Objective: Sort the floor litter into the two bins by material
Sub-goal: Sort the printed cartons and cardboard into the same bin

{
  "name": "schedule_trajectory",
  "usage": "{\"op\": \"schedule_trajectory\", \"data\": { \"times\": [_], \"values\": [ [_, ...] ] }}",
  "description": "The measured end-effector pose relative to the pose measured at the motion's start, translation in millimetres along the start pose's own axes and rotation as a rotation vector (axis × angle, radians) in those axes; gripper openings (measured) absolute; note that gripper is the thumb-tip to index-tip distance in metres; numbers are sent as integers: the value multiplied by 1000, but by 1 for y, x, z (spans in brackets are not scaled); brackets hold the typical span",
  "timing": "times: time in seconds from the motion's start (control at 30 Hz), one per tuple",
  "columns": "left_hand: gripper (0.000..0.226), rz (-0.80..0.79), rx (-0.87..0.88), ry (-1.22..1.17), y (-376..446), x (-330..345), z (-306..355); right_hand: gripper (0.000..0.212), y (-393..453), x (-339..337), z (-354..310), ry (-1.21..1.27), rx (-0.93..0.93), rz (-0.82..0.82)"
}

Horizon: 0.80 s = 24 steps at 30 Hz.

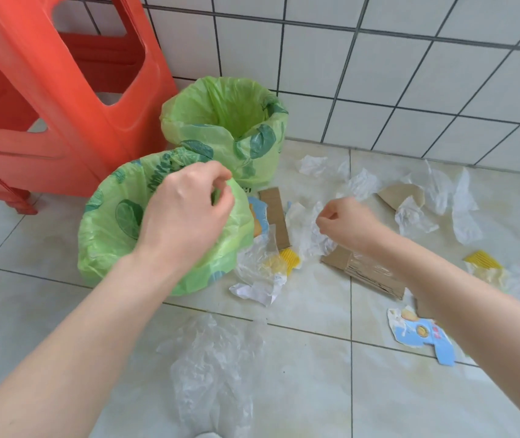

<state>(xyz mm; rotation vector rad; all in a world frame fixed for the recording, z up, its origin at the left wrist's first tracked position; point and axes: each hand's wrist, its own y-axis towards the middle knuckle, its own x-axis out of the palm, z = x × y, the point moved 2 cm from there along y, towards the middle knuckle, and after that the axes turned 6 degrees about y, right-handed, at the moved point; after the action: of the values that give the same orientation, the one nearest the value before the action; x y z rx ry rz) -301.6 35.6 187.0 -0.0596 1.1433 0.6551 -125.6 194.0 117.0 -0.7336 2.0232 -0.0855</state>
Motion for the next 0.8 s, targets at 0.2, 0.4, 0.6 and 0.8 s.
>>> {"op": "schedule_trajectory", "data": {
  "times": [0.2,0.4,0.6,0.8],
  "values": [
    [20,-26,144,-59,-11,64,46,25,-3,5,41,3,28,-17],
    [33,-401,69,54,-37,165,39,28,12,27,69,84,78,-69],
    [32,-500,-14,198,-12,200,-13,24,35,60,73,123,73,-194],
    [34,-577,-27,322,-4,216,-50,36,59,88,45,-198,-216,-360]
  ]
}}
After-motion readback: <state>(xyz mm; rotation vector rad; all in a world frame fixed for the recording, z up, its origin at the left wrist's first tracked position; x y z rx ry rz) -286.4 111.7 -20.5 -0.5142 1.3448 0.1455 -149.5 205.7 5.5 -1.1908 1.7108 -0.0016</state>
